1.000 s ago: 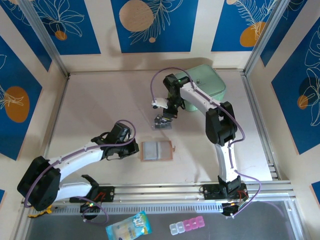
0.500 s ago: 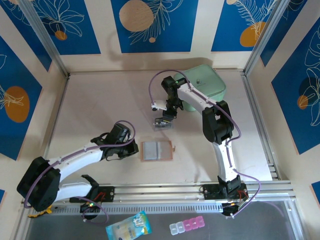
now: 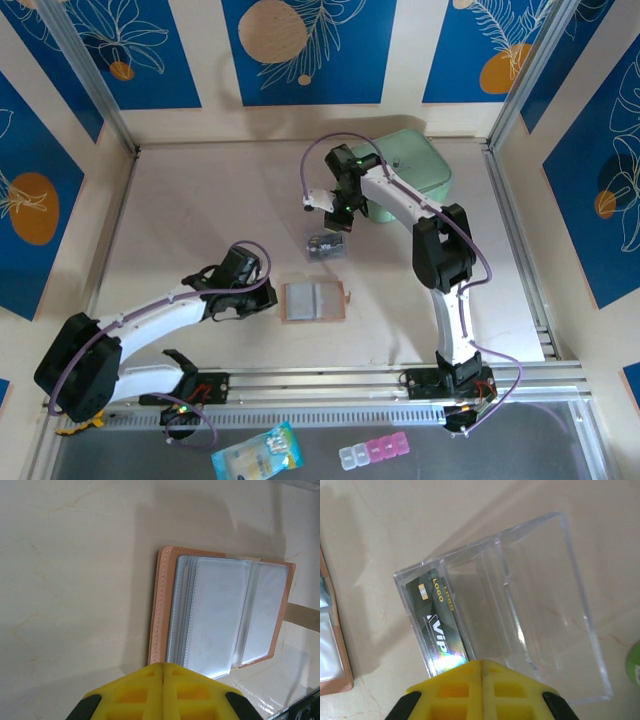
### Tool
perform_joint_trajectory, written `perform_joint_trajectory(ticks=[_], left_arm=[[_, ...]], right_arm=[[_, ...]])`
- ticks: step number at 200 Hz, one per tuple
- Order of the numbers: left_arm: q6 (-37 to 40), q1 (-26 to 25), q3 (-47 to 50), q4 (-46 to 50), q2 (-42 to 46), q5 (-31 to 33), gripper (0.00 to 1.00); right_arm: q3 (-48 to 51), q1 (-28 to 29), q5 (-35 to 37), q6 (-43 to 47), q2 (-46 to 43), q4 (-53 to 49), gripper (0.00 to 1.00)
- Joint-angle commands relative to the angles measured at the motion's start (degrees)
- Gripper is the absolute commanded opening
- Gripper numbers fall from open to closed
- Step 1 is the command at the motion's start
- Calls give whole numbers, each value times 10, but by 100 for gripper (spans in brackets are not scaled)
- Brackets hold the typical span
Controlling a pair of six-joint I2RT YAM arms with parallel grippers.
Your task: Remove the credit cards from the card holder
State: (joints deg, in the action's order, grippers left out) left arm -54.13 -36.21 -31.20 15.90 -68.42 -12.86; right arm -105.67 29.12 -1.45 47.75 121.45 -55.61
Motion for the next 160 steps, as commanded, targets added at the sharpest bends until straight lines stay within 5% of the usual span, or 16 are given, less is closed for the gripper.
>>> perform_joint_trajectory(ticks=[1, 90, 160], left_arm=[[-6, 6, 5, 2, 2, -7, 8], [-5, 7, 1, 10, 5, -4, 8], [-3, 6, -6, 8, -3, -9, 8]], right_arm=[[13, 3, 4, -20, -13, 33, 4], [46, 18, 17, -34, 17, 68, 24], [49, 16, 31, -48, -13, 83, 27]])
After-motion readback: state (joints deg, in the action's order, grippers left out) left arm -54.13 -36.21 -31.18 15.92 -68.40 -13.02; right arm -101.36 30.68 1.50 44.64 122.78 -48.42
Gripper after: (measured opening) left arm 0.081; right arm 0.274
